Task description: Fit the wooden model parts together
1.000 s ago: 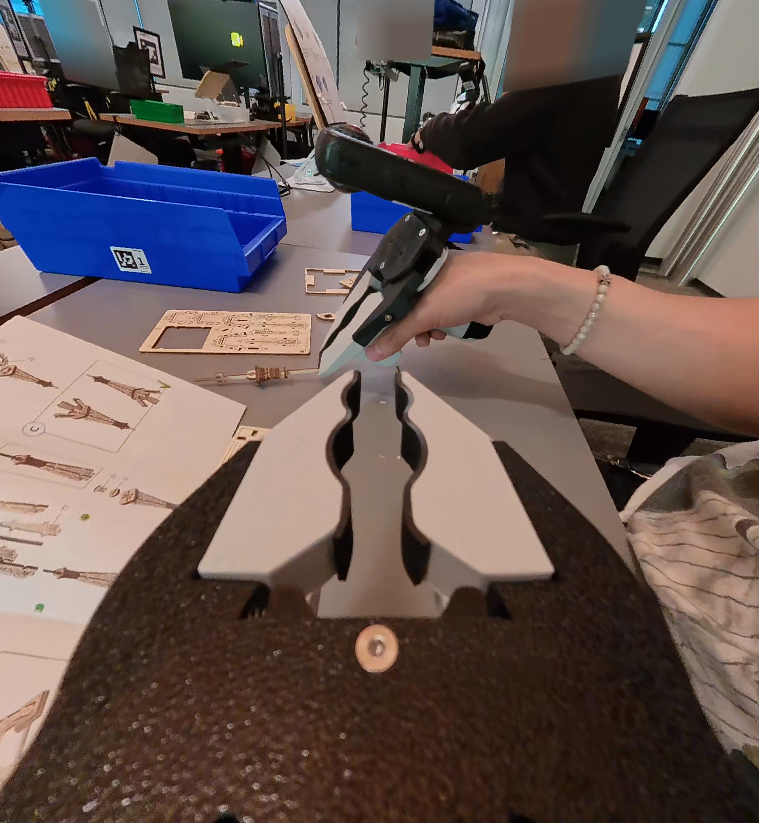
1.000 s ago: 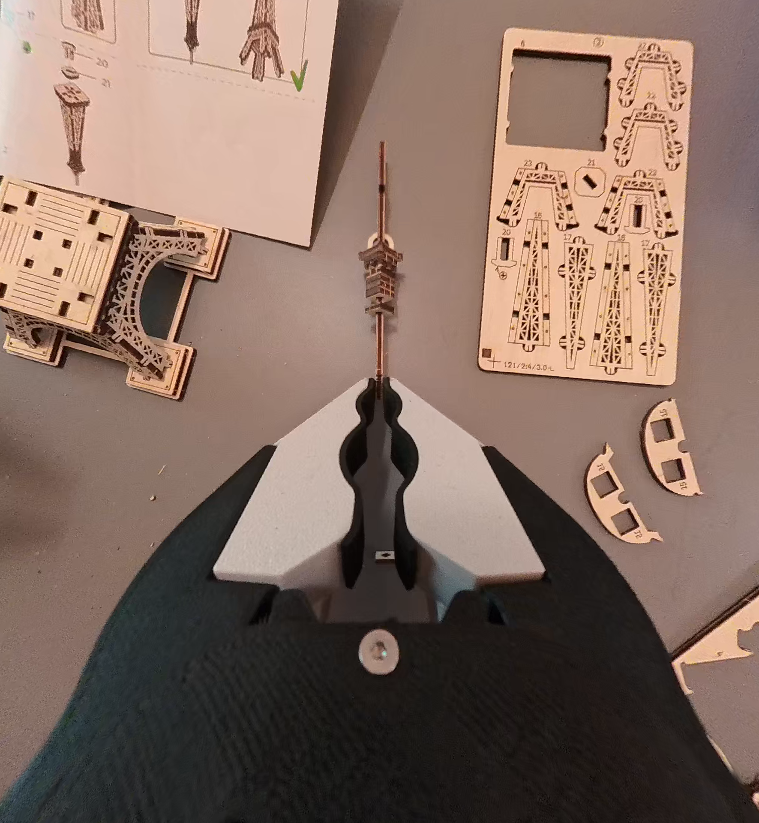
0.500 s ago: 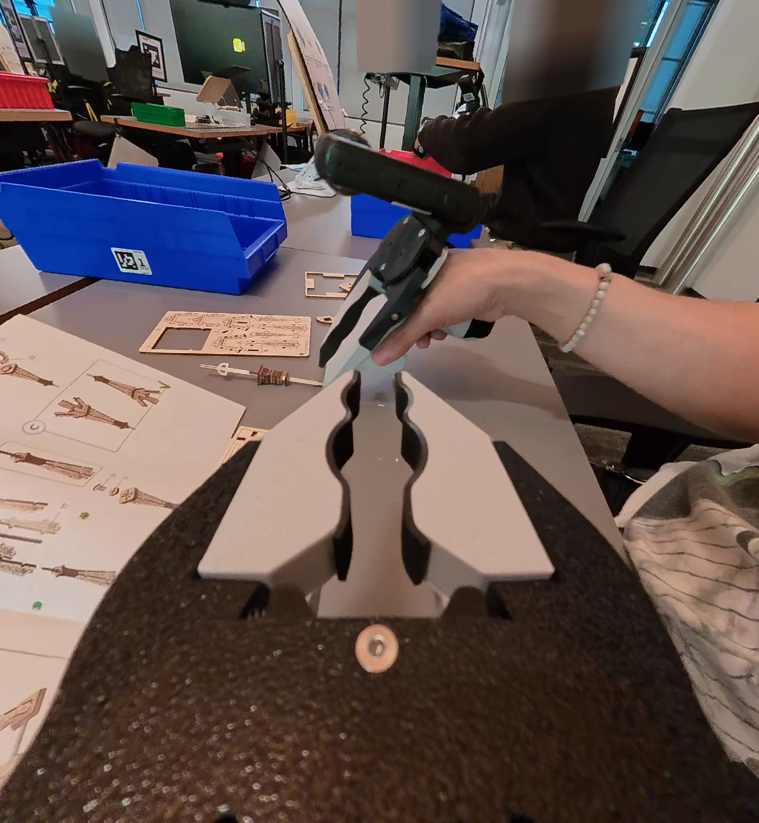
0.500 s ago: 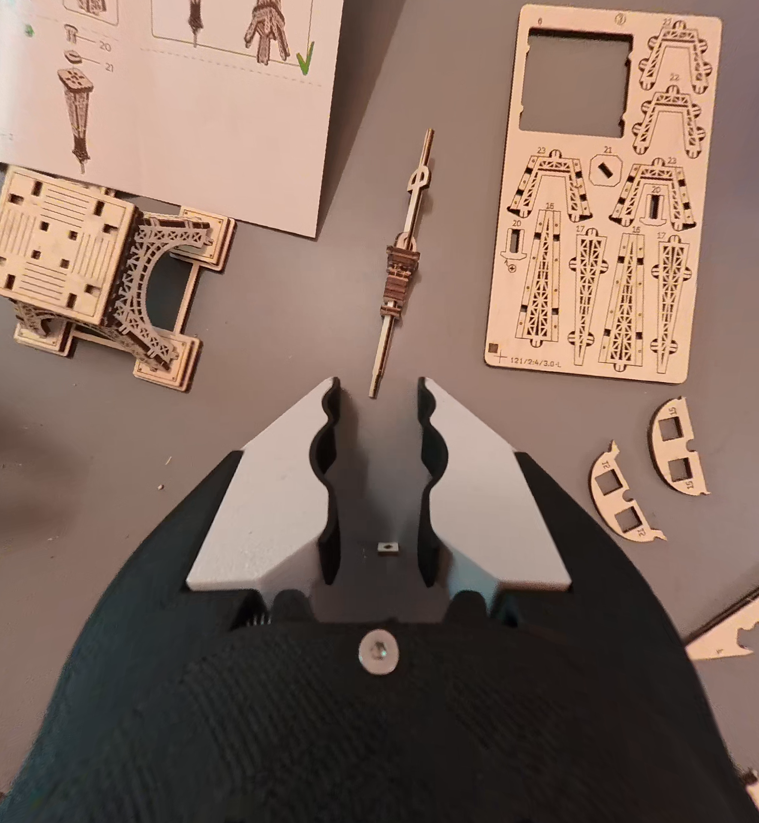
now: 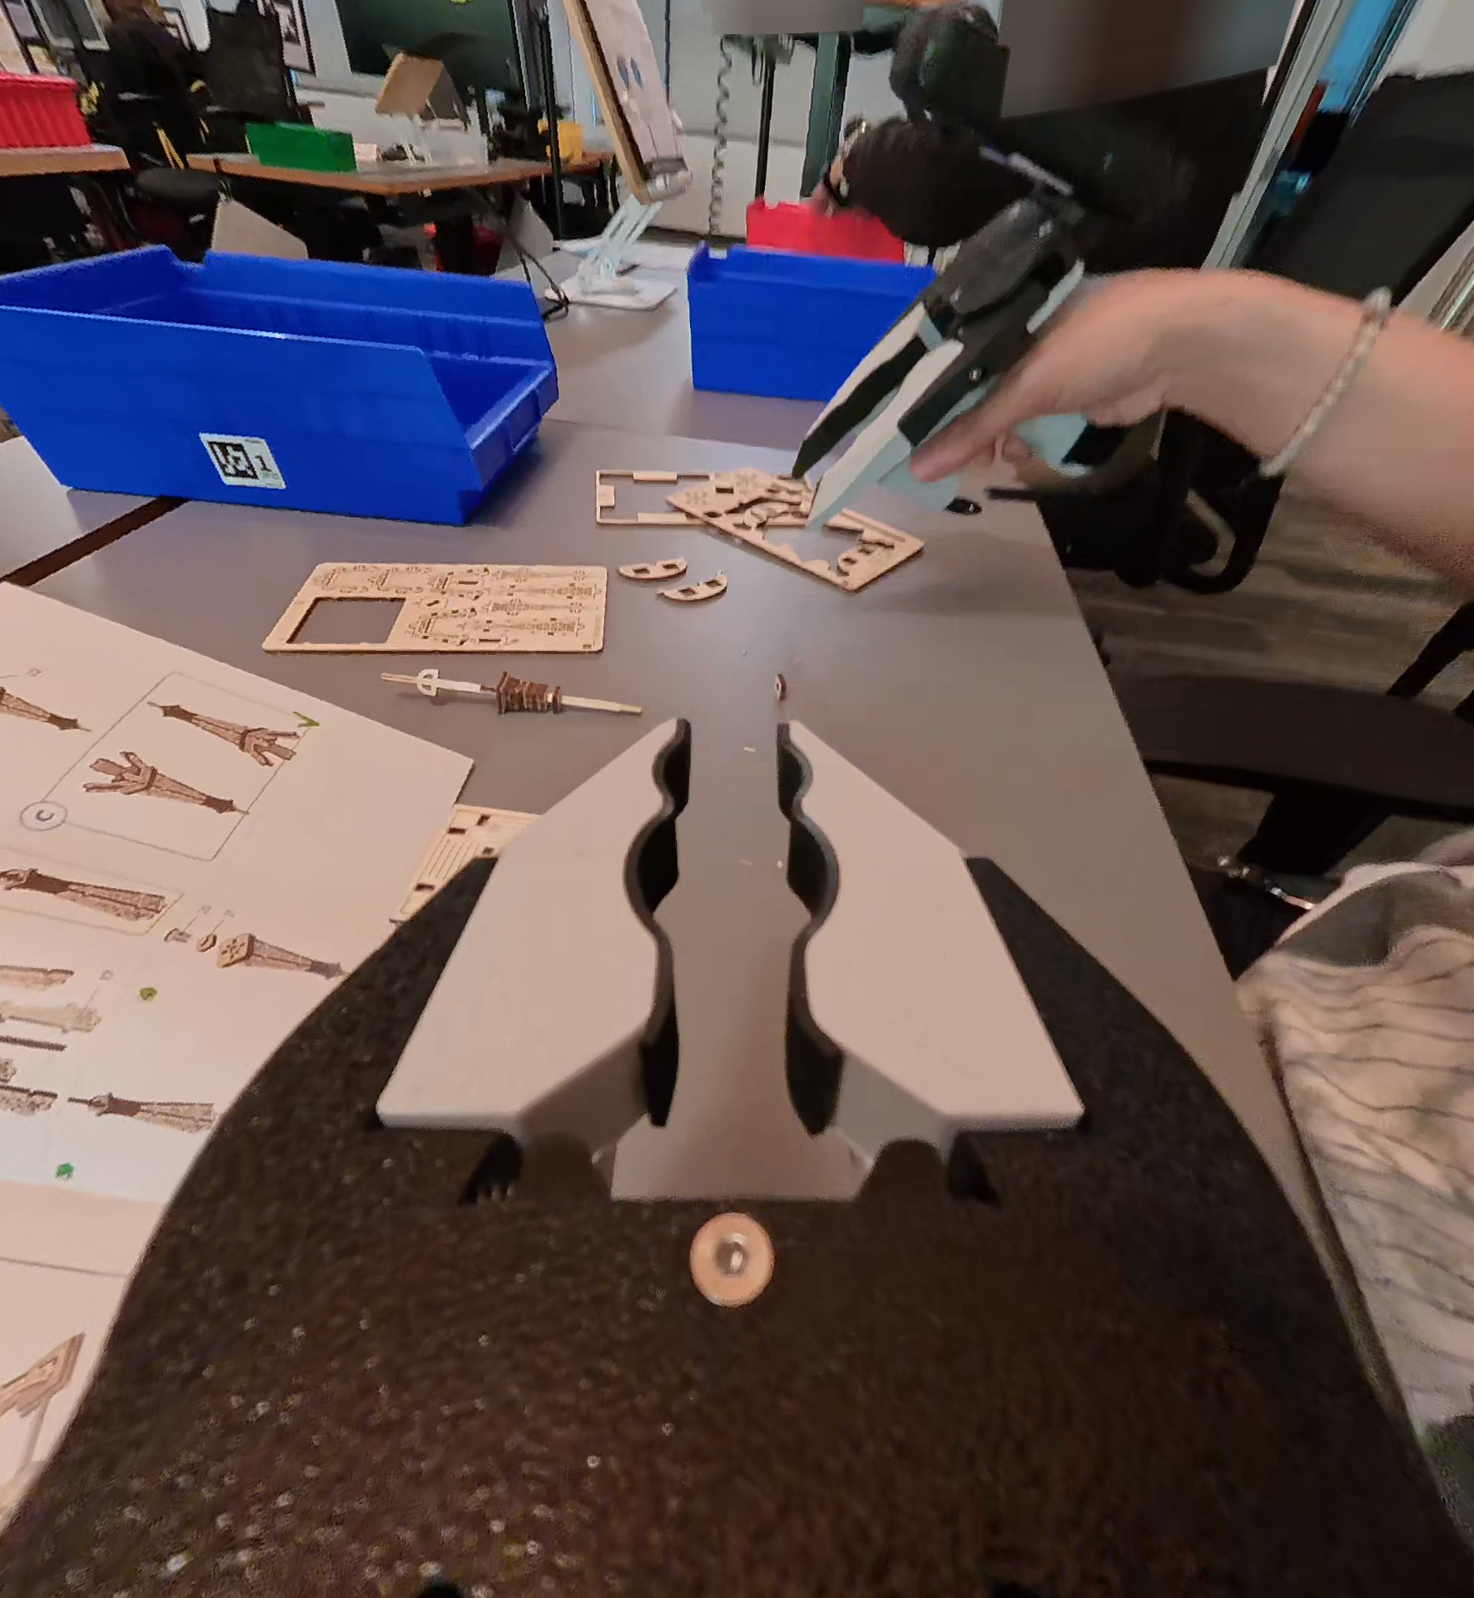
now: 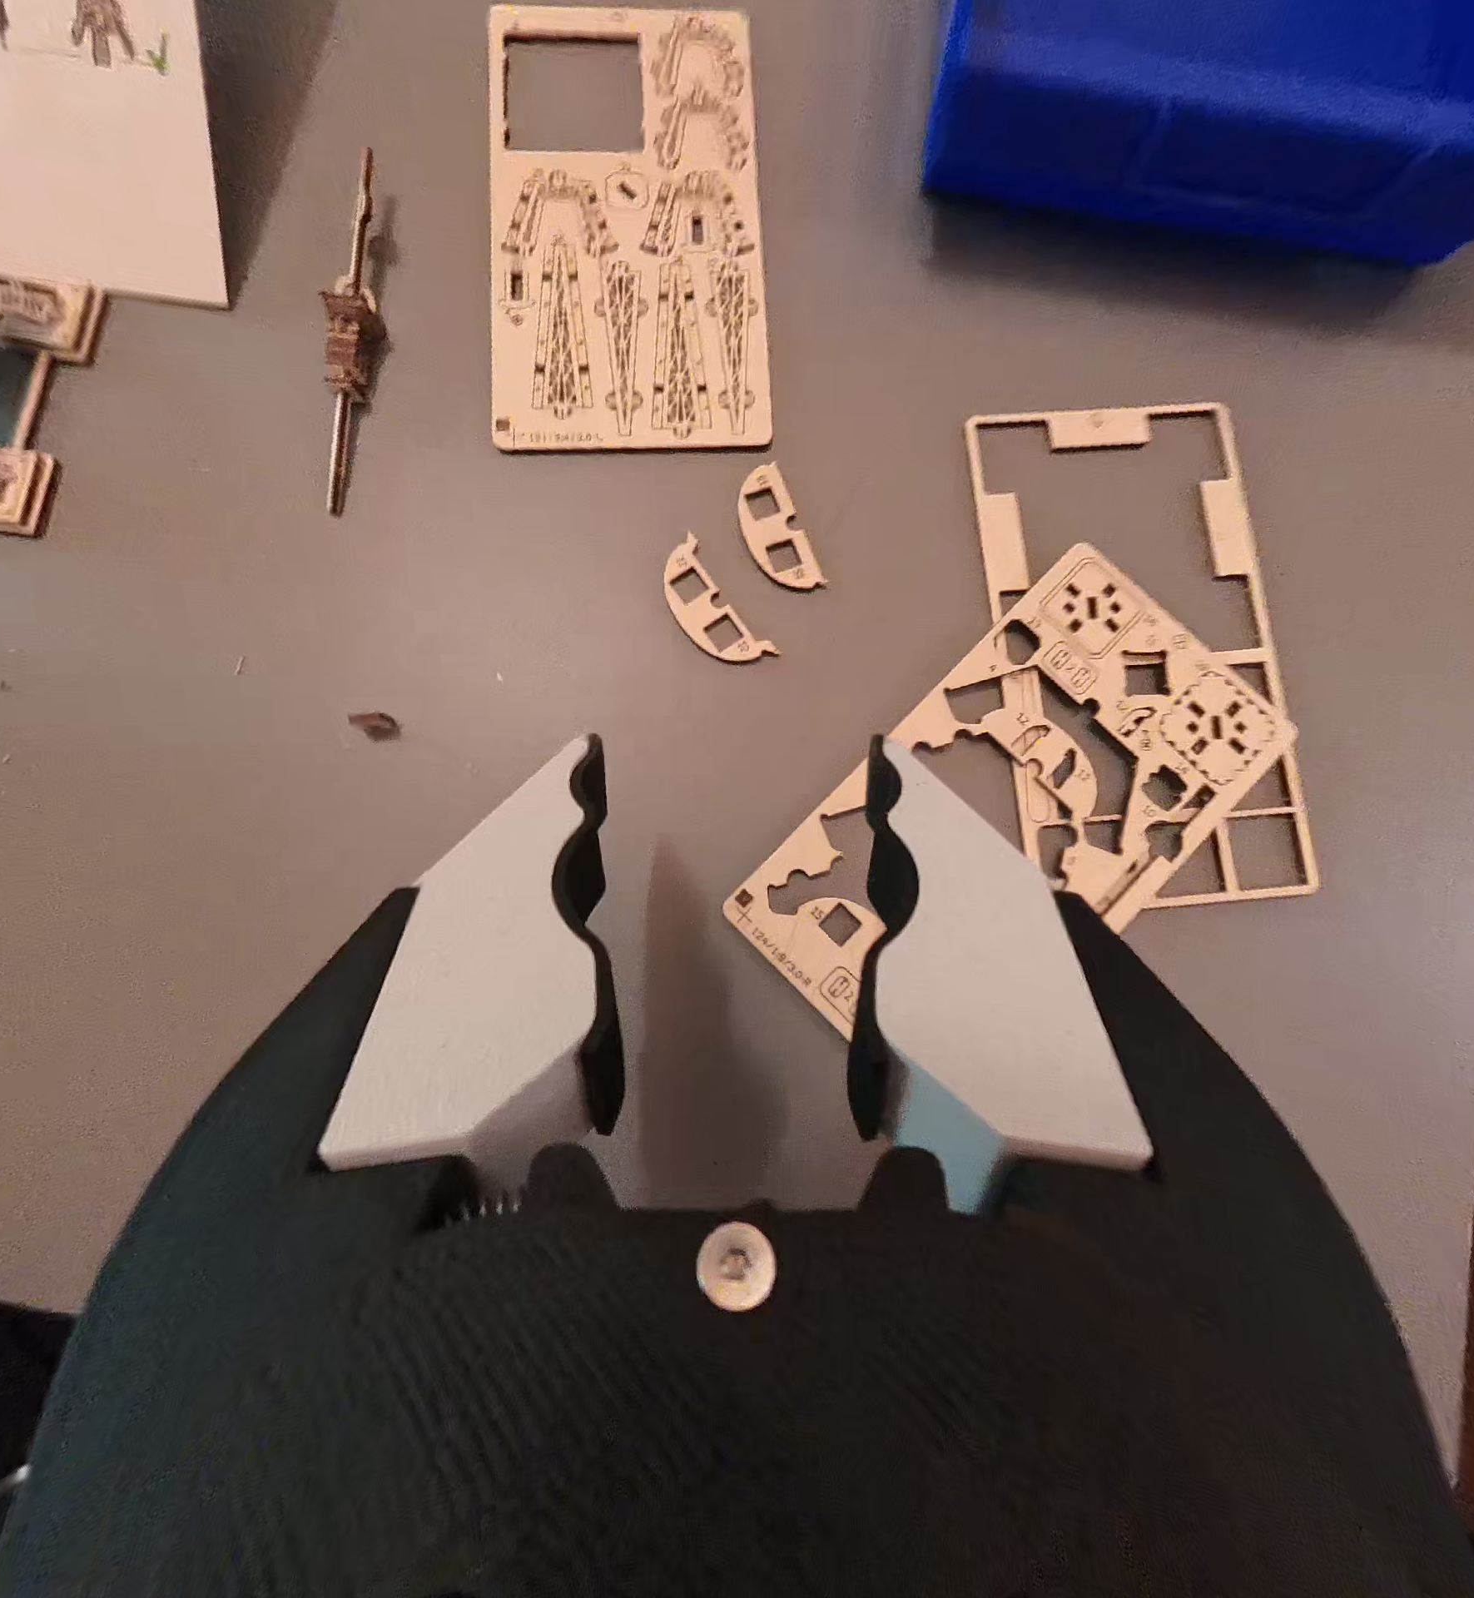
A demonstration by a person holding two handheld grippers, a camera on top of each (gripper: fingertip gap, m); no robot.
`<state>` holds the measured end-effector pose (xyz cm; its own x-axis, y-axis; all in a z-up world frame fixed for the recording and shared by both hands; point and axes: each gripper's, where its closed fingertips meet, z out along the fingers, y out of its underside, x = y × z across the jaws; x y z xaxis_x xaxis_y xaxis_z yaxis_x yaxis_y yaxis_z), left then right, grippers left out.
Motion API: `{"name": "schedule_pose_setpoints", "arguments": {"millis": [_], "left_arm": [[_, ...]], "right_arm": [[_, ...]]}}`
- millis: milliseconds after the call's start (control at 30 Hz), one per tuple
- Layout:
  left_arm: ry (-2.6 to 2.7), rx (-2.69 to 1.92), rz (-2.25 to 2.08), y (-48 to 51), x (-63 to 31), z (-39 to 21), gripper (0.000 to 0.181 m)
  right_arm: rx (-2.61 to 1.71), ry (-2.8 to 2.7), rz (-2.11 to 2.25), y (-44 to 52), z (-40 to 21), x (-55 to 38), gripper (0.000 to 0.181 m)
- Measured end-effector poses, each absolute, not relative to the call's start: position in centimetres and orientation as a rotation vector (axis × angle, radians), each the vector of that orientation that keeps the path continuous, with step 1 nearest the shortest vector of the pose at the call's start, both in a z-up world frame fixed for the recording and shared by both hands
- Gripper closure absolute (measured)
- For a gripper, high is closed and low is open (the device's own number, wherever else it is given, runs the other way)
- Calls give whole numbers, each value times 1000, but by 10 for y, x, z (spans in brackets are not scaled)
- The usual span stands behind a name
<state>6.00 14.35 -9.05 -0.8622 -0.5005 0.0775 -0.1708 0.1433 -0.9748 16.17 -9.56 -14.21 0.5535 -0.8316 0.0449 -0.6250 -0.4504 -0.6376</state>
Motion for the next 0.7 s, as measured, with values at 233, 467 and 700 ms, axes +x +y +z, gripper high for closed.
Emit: {"name": "schedule_pose_setpoints", "arguments": {"millis": [233, 467, 700], "left_arm": [[2206, -617, -1635, 131, 60, -97, 156], [2149, -712, -1775, 124, 31, -88, 137], [2362, -741, -1555, 145, -2, -124, 134]], "right_arm": [[-2142, 1106, -247, -56, -149, 207, 108], [-2271, 1130, -311, -16, -185, 252, 67], [-2303, 1110, -262, 6, -199, 264, 61]]}}
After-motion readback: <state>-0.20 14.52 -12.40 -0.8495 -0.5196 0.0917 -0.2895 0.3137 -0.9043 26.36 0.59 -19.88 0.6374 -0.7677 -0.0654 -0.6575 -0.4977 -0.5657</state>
